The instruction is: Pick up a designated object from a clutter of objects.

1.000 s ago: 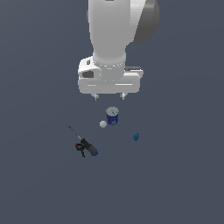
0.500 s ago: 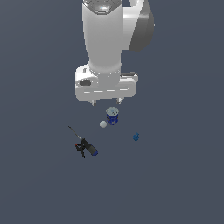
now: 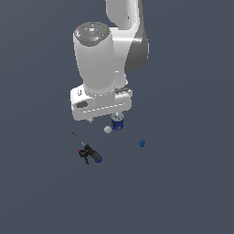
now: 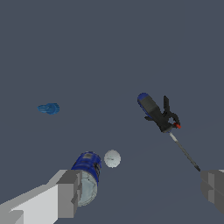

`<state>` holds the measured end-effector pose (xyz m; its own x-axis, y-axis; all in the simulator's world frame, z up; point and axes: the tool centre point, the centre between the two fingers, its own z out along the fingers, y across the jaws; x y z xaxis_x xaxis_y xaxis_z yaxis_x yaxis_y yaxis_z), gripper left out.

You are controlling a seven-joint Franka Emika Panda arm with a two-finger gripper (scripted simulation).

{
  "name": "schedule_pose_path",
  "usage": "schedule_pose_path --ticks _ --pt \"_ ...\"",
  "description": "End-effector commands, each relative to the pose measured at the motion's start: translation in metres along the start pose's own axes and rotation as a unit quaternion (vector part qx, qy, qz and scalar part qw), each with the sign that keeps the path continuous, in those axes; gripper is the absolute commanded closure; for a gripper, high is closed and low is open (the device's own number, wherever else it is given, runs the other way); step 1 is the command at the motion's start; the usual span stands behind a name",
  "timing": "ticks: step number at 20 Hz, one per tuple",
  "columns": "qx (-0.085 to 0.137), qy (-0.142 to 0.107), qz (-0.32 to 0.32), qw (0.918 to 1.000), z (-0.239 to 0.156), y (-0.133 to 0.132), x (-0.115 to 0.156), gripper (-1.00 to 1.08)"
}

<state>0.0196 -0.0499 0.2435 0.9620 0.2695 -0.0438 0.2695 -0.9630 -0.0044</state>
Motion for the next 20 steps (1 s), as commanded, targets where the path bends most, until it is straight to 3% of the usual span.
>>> schedule_pose_path --ticks 1,10,20 --pt "0.0 0.002 -0.024 0.9997 0.012 0.01 0.003 -0.92" --pt "-0.001 0.009 -0.11 0.9939 0.058 0.046 0.009 -0.92" --pt "-0.004 0.016 -0.203 0.9791 0.11 0.084 0.009 -0.92"
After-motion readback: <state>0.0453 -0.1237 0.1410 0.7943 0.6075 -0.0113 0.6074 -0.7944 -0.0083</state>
